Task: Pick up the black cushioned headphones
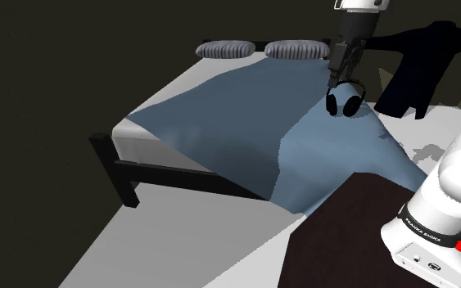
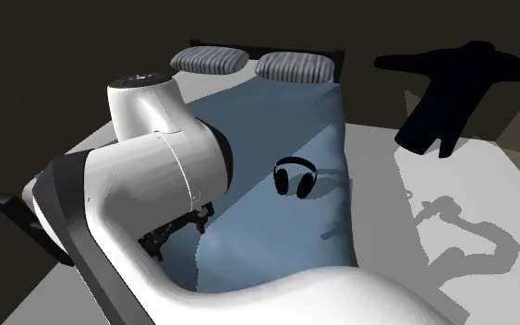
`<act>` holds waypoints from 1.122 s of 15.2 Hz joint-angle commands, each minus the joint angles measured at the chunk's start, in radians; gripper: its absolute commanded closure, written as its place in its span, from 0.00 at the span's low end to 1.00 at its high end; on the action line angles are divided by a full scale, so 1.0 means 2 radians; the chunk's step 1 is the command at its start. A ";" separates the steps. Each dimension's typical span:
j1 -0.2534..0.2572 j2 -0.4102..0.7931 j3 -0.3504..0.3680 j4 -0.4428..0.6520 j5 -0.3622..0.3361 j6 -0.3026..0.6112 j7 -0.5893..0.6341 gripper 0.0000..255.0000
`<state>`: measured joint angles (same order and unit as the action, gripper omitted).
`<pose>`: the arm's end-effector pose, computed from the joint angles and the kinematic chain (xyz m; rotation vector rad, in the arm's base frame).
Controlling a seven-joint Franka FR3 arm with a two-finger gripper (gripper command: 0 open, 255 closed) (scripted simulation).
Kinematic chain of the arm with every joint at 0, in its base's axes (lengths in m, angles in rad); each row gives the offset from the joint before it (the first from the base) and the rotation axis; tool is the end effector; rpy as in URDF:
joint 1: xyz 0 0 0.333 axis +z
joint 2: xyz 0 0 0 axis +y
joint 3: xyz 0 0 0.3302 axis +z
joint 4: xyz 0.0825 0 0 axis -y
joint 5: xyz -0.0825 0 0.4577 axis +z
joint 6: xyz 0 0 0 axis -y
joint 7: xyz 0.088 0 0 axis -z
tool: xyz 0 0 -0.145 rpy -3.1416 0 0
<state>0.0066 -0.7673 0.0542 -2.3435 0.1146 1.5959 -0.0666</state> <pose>0.3778 0.0423 0.5646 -3.0600 -0.1697 -0.0303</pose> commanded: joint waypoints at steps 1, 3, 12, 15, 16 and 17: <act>0.000 0.000 0.000 0.000 0.000 0.000 0.000 0.00; -0.007 0.017 -0.019 0.002 -0.015 0.008 -0.025 0.00; -0.034 0.121 -0.097 0.040 -0.069 0.048 -0.130 0.00; -0.041 0.163 -0.120 0.063 -0.080 0.060 -0.164 0.00; -0.044 0.178 -0.128 0.072 -0.083 0.064 -0.175 0.00; -0.046 0.193 -0.135 0.082 -0.086 0.067 -0.187 0.00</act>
<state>-0.0815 -0.4166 -0.2017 -2.2065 -0.0520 1.7258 -0.4161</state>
